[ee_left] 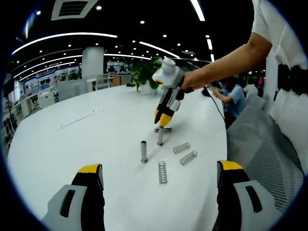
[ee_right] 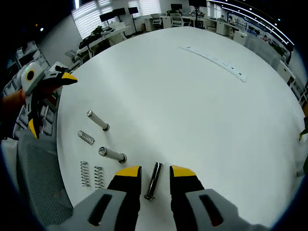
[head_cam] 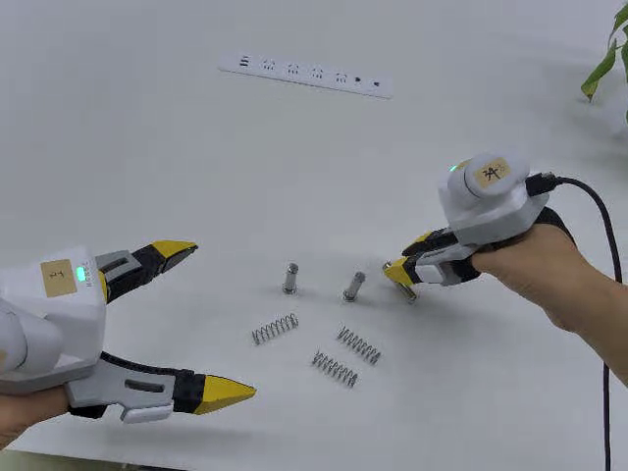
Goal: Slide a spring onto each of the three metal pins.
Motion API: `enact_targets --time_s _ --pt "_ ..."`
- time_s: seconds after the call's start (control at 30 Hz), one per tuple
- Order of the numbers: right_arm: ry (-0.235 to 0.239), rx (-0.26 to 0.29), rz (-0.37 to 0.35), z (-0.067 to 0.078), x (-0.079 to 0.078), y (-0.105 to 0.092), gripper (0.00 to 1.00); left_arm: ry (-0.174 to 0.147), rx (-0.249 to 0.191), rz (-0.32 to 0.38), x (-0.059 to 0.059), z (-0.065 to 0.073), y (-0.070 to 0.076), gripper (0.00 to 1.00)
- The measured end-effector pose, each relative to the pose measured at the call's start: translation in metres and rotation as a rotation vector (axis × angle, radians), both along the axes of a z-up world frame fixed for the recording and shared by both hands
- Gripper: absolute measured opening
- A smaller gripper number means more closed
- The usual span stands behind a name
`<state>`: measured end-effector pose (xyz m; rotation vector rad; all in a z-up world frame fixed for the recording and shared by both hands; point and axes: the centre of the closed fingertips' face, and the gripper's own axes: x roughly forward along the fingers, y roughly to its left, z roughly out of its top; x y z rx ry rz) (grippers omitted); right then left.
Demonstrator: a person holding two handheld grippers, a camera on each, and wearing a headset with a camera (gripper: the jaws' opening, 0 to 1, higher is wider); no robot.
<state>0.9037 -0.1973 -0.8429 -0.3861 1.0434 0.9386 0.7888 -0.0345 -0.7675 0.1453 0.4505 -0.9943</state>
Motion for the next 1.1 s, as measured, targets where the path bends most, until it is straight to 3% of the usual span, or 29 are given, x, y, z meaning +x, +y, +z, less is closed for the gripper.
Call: enact_targets --time_s 0.23,0.3,0.47,0.57,0.77,1.1 --pt "0.035 -0.046 -0.006 -0.015 0.008 0.002 0.2 0.005 -0.01 0.011 0.0 -0.001 0.001 1.0" --pt "0.041 -0.049 -0.009 -0.011 0.005 0.004 0.18 0.006 -0.012 0.011 0.0 -0.001 0.002 1.0" --pt "0.057 -0.089 -0.007 -0.016 -0.002 0.001 0.16 0.008 -0.014 0.013 0.0 -0.002 0.002 1.0" --pt "0.064 -0.084 -0.013 -0.018 -0.004 0.003 0.16 0.009 -0.018 0.016 0.0 -0.001 0.002 1.0" --pt "0.056 -0.099 -0.004 -0.024 0.003 0.002 0.14 0.011 -0.016 0.014 0.0 -0.003 0.003 1.0" --pt "0.044 -0.118 0.012 -0.025 0.001 0.004 0.1 0.012 -0.022 0.02 0.0 -0.002 0.003 1.0"
